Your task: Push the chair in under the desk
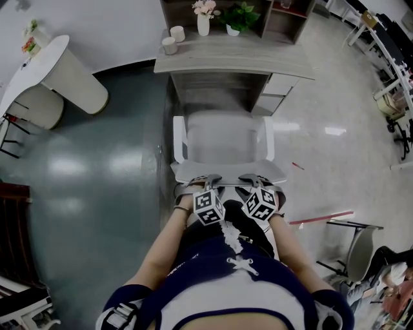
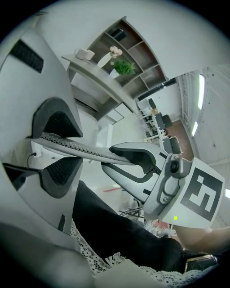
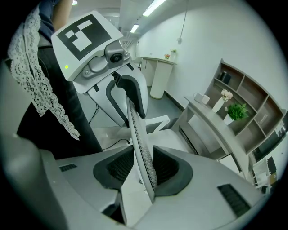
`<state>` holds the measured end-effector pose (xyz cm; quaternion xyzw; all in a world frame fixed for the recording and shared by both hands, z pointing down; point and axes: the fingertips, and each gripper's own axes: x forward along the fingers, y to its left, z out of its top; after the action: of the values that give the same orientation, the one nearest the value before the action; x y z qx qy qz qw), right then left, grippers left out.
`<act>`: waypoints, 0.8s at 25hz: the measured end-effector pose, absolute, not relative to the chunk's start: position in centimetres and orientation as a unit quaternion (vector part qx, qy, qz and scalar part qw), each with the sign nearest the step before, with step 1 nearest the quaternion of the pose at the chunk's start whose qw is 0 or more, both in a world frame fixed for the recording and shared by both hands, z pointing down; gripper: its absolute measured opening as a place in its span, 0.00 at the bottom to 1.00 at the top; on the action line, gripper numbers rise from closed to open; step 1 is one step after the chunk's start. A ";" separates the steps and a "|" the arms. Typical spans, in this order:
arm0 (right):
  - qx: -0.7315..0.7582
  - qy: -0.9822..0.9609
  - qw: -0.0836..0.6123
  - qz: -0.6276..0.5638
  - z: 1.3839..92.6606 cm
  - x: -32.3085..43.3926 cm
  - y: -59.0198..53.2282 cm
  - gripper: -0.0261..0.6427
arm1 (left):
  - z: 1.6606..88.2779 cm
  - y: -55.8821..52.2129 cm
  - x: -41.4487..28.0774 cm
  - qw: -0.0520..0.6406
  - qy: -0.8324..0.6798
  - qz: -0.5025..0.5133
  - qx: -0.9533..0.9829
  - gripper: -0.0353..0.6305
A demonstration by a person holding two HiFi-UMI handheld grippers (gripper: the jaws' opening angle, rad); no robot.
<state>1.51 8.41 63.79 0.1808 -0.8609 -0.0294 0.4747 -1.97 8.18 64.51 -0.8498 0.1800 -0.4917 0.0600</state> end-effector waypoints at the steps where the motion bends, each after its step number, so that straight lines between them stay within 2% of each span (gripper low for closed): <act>1: 0.182 -0.861 0.474 -0.029 63.8 1.4 8.3 0.22 | 64.6 8.1 -2.1 0.060 0.179 -0.492 -0.850 0.26; 20: 0.186 -0.861 0.474 -0.009 63.6 -0.3 5.1 0.22 | 64.5 4.6 -3.7 0.067 0.170 -0.491 -0.852 0.28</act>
<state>-0.28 5.06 63.65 0.1857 -0.8605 -0.0090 0.4743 -3.71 4.60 64.55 -0.8520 0.1698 -0.4907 0.0665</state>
